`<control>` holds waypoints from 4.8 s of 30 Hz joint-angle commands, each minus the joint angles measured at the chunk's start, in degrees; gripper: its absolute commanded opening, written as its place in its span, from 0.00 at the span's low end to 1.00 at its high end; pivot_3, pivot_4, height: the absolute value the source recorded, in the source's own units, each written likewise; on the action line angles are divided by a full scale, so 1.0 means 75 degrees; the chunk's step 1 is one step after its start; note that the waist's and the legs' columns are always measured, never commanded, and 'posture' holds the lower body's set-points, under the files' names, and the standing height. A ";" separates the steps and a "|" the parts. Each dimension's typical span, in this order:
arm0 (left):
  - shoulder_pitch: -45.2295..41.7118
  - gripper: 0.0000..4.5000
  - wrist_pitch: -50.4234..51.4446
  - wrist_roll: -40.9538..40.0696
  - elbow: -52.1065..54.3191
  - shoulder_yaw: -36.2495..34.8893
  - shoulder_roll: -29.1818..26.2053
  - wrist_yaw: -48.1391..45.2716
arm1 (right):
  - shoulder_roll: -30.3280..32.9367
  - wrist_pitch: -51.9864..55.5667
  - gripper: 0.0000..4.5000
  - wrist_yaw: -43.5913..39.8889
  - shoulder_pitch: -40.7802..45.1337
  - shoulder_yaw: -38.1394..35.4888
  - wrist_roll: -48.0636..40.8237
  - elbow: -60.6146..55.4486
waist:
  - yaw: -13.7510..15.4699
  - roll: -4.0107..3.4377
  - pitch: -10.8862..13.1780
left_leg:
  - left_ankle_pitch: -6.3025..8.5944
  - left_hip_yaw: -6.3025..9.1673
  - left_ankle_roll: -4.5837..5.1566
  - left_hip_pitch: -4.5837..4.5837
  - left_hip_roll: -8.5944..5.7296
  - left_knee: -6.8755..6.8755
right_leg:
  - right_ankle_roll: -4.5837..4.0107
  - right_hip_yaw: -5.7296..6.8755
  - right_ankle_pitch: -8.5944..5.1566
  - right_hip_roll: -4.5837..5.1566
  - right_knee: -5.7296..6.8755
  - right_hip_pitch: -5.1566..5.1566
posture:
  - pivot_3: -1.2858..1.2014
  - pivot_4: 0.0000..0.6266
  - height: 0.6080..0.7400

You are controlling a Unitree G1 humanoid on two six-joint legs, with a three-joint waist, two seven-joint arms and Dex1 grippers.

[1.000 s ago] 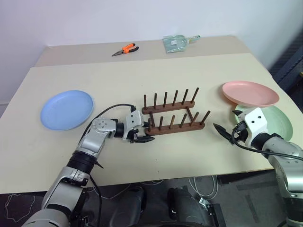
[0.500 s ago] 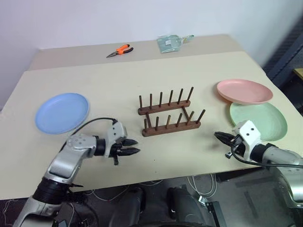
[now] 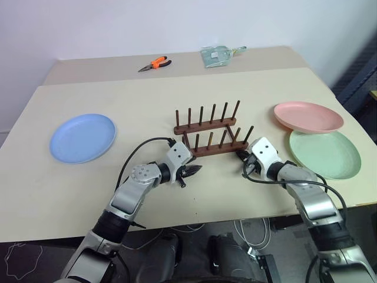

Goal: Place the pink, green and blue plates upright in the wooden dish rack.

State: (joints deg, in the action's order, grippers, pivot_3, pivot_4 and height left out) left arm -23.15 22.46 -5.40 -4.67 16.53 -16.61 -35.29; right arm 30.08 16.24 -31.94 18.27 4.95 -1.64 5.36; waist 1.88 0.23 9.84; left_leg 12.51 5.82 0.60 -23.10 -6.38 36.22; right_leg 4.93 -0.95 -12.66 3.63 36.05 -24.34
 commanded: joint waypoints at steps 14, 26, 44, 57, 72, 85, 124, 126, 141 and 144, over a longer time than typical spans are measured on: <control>0.0254 0.37 -0.0188 -0.0276 0.0161 -0.0503 -0.0278 -0.0179 | 0.1620 -0.0726 0.74 -0.0466 0.0460 -0.1064 0.0229 -0.0575 | -0.0160 -0.0006 0.0000 | 0.0001 0.0000 0.0000 -0.0012 -0.0005 -0.0015 | 0.0005 -0.0002 0.0003 0.0006 0.0004 -0.0019 | 0.52 0.24 0.91; 0.0424 0.37 0.0257 -0.0807 0.1278 -0.0451 -0.0173 -0.0861 | 0.3755 -0.1849 0.74 -0.0284 0.0523 -0.0605 0.2234 0.1158 | -0.0153 -0.0004 0.0006 | 0.0001 -0.0007 0.0002 -0.0026 -0.0001 -0.0007 | -0.0017 0.0001 -0.0011 0.0010 -0.0006 -0.0021 | 0.52 0.24 0.91; 0.0802 0.37 0.0401 -0.1172 0.1878 -0.0690 -0.0194 -0.0866 | 0.3666 -0.3558 0.00 0.1143 0.1755 -0.0213 0.3190 0.2209 | -0.0178 -0.0013 0.0015 | 0.0000 -0.0028 0.0000 -0.0026 0.0001 -0.0012 | 0.0001 -0.0018 0.0000 0.0005 -0.0001 -0.0033 | 0.52 0.24 0.91; 0.0772 0.37 0.0075 -0.1375 0.1753 -0.1193 -0.0158 -0.0729 | -0.1033 0.3134 0.00 0.2694 0.1561 -0.2715 -0.6403 -0.4366 | -0.0084 0.0007 0.0025 | 0.0004 0.0004 0.0005 -0.0038 -0.0001 -0.0002 | -0.0002 -0.0011 0.0000 0.0004 -0.0005 -0.0032 | 0.52 0.24 0.91; 0.0925 0.37 0.0077 -0.1301 0.1876 -0.1130 -0.0166 -0.0684 | -0.1153 0.3644 0.19 0.3061 0.1534 -0.2254 -0.5975 -0.3434 | -0.0168 0.0006 0.0025 | 0.0004 -0.0004 0.0006 -0.0038 0.0001 -0.0014 | 0.0001 -0.0009 0.0002 0.0005 -0.0001 -0.0044 | 0.52 0.24 0.91; 0.1045 0.37 0.0098 -0.1249 0.1939 -0.1003 -0.0188 -0.0682 | -0.0195 0.2427 0.91 0.2186 0.1640 -0.3115 -0.5060 -0.3168 | -0.0145 0.0006 0.0025 | 0.0004 -0.0006 0.0007 -0.0041 0.0000 -0.0012 | 0.0003 -0.0006 0.0002 0.0006 -0.0005 -0.0042 | 0.52 0.24 0.91; 0.0942 0.37 0.0128 -0.1232 0.1702 -0.0762 -0.0136 -0.0840 | -0.0354 0.1785 0.96 -0.0143 0.2671 -0.1657 -0.4031 -0.0457 | -0.0161 -0.0003 0.0029 | 0.0008 -0.0027 0.0012 -0.0040 0.0014 -0.0014 | 0.0001 -0.0013 0.0002 0.0001 -0.0019 -0.0040 | 0.52 0.24 0.91; 0.0974 0.37 0.0140 -0.1235 0.1734 -0.0779 -0.0142 -0.0807 | -0.0394 0.1554 0.96 -0.0376 0.2809 -0.1531 -0.3840 -0.0040 | -0.0158 -0.0003 0.0029 | 0.0008 -0.0027 0.0012 -0.0040 0.0014 -0.0018 | 0.0002 -0.0013 0.0003 0.0001 -0.0019 -0.0042 | 0.52 0.24 0.91; 0.1042 0.37 0.0129 -0.1223 0.1778 -0.0747 -0.0164 -0.0737 | -0.0099 0.2295 0.96 -0.1477 0.1957 -0.2022 -0.4740 -0.1145 | -0.0152 -0.0003 0.0029 | 0.0009 -0.0020 0.0013 -0.0044 0.0012 -0.0017 | 0.0003 -0.0012 0.0003 0.0004 -0.0021 -0.0042 | 0.52 0.24 0.91; 0.1016 0.37 0.0117 -0.1218 0.1734 -0.0725 -0.0171 -0.0771 | -0.0049 0.2506 0.96 -0.1440 0.1619 -0.2169 -0.4951 -0.1605 | -0.0169 -0.0003 0.0029 | 0.0009 -0.0021 0.0013 -0.0044 0.0013 -0.0017 | 0.0003 -0.0014 0.0003 0.0004 -0.0020 -0.0044 | 0.52 0.24 0.91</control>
State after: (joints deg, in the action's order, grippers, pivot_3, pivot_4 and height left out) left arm -14.94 24.24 -14.31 6.97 11.03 -17.92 -40.93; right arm 28.68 34.68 -42.62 30.17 -9.62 -36.93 -2.77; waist 0.61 0.20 10.06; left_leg 12.58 5.66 0.70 -23.42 -6.27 36.09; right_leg 4.95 -1.05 -12.64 3.66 35.90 -24.68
